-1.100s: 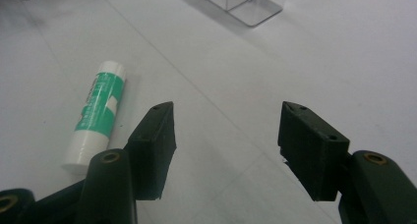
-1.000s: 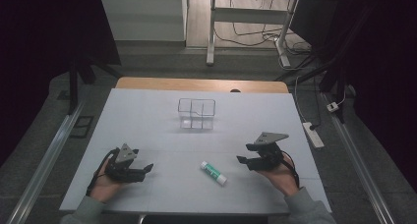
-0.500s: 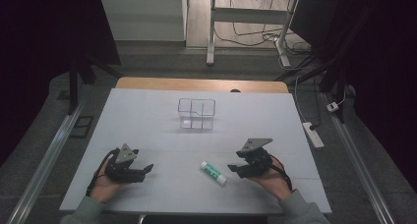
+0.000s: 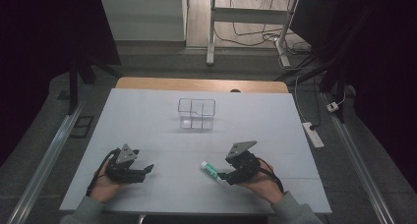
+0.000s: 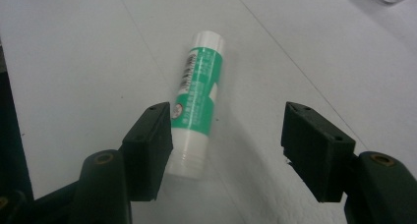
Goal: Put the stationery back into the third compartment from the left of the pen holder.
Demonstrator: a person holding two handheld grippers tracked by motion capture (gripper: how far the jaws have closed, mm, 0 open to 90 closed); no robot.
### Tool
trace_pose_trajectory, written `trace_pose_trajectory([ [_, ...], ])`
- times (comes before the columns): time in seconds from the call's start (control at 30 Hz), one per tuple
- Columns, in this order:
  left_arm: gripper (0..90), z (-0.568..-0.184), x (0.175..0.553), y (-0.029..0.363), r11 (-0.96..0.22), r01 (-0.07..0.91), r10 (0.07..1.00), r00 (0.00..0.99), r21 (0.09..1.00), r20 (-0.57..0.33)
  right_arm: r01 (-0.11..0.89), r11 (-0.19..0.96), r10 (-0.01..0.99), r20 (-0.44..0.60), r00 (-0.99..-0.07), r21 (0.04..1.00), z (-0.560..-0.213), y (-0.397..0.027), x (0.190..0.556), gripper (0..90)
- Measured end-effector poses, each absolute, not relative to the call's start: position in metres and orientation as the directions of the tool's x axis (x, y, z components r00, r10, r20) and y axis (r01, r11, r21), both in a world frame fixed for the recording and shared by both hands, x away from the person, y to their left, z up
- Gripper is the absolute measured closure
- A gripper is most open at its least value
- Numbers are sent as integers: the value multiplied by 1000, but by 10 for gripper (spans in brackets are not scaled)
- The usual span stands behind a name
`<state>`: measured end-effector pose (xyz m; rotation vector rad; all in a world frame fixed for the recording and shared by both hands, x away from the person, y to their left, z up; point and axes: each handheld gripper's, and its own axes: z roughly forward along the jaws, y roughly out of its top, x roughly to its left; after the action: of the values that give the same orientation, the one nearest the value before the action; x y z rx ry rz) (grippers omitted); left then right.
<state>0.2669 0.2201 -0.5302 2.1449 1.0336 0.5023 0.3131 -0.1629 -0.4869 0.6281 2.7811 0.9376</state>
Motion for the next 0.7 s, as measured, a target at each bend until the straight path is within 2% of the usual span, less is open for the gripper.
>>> trace_pose_trajectory([
  [0.47,219,-531,266,220,-454,522,789,612,722,54,331,799,399,-30,-916,502,-501,-139,309,333],
  [0.7,219,-531,267,220,-456,523,789,612,720,55,335,806,397,-25,-918,488,-507,-139,311,418],
])
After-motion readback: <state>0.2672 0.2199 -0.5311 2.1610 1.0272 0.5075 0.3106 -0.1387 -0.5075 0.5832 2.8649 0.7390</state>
